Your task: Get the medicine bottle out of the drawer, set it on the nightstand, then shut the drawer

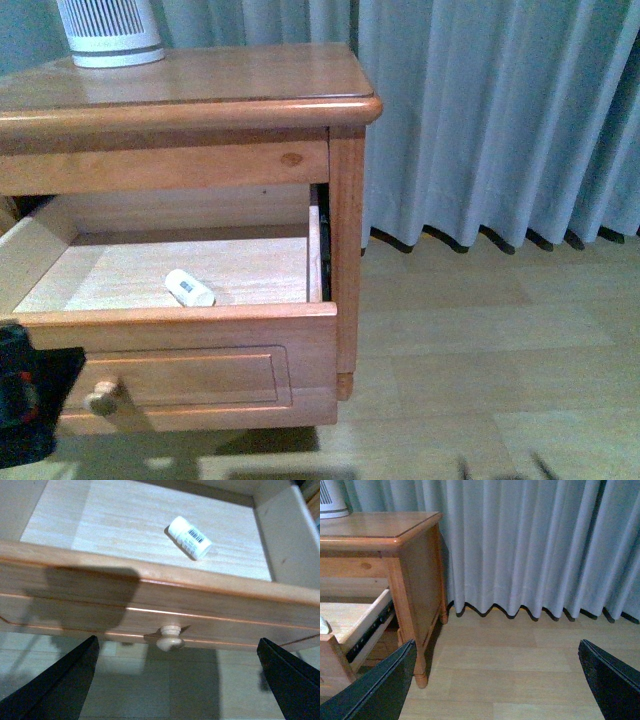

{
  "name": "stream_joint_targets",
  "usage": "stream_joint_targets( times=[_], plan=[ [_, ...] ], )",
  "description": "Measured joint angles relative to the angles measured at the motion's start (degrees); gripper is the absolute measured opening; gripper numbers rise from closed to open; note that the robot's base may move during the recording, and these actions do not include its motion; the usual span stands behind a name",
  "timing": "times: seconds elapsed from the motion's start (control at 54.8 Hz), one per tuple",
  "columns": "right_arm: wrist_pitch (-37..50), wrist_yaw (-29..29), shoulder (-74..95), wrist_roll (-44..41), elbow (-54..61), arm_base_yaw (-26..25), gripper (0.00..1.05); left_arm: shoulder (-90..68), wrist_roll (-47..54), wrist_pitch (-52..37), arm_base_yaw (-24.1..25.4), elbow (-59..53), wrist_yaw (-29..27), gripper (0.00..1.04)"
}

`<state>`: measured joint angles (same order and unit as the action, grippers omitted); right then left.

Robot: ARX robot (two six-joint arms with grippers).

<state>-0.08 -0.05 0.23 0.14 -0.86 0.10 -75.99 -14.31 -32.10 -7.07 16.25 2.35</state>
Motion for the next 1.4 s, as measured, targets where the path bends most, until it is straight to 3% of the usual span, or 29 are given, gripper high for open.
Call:
stream_joint_targets(
  times=[0.274,0.347,0.42,0.492,0.876,1.405],
  plan=[
    [0.0,0.0,0.0,0.0,0.0,0.0,0.98,33.05,-2.67,28.74,7.8,5.68,12.66,0.98],
    [0.0,0.02,0.0,0.0,0.0,0.0,0.98,40.98,-2.43,34.91,7.82,5.64,12.57,0.98],
    [0.0,0.02,0.0,0.0,0.0,0.0,0.98,52.33,3.98,33.83,7.21,2.21,2.67,0.85],
    [0.0,0.04,0.0,0.0,0.0,0.0,0.98,62.07,8.37,35.23,7.26,-0.81,-2.08,0.73],
    [0.0,0.31,0.0,0.02,0.0,0.0,0.98,69.68,13.44,33.59,7.21,-8.83,-2.03,0.04],
    [0.02,-0.46,-0.07,0.0,0.0,-0.04,0.98,73.22,13.66,32.76,7.17,-13.07,-2.71,0.04]
  ],
)
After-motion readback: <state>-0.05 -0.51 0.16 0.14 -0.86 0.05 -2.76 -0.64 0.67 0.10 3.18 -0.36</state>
